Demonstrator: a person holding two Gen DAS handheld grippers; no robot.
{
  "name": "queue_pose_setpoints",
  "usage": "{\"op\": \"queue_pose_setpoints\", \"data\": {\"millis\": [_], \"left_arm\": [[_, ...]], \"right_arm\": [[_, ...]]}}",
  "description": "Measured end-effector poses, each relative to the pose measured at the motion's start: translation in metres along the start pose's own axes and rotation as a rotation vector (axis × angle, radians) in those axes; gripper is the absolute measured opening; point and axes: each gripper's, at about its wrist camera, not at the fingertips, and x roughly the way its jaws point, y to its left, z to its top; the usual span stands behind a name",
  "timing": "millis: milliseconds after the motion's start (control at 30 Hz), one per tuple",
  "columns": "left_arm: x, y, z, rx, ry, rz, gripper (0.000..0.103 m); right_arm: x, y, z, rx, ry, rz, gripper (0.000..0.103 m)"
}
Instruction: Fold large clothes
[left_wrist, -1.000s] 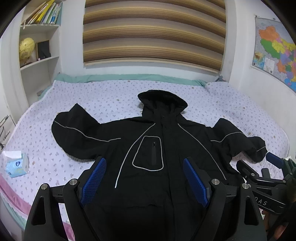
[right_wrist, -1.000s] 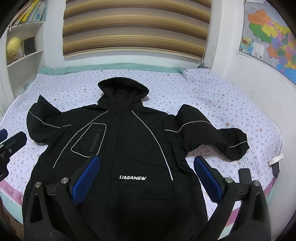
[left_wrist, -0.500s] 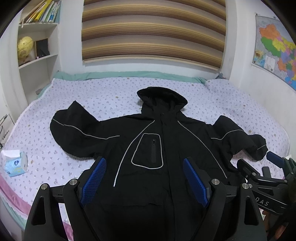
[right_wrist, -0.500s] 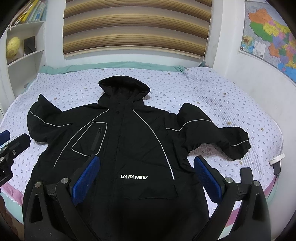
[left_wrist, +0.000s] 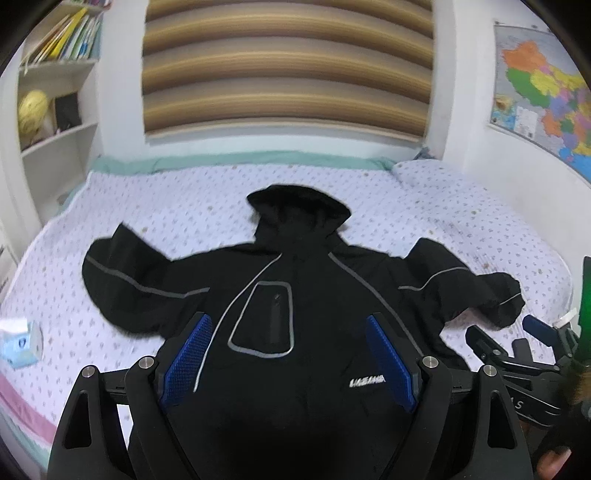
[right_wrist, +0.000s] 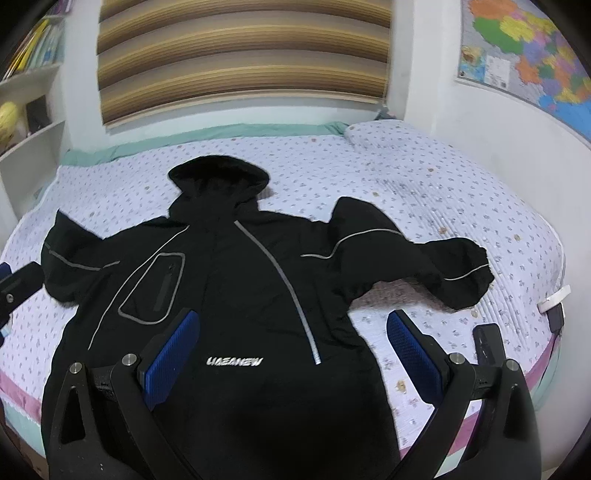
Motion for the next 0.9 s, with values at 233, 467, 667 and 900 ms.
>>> {"op": "queue_pose_setpoints", "data": {"millis": [233, 467, 667, 900], "left_arm": [[0.03, -0.052, 0.037, 0.066, -0.02, -0.073, 0.086], [0.159, -0.125, 0.041, 0.116, 0.141, -0.287, 0.086], [0.286, -0.175, 0.008, 0.088, 0.338, -0.395, 0.086], [0.364, -0.194, -0.04, 0.023, 0.447, -0.417, 0.084]], "right_arm": [[0.011, -0.071, 0.024, 0.094, -0.028, -0.039, 0.102], [0.08, -0.215, 0.027, 0.303, 0.05, -0.13, 0.1], [0.142, -0.328, -0.002, 0.482, 0.149, -0.201, 0.089], [0.187, -0.368, -0.013, 0.523, 0.191, -0.218, 0.089]]}}
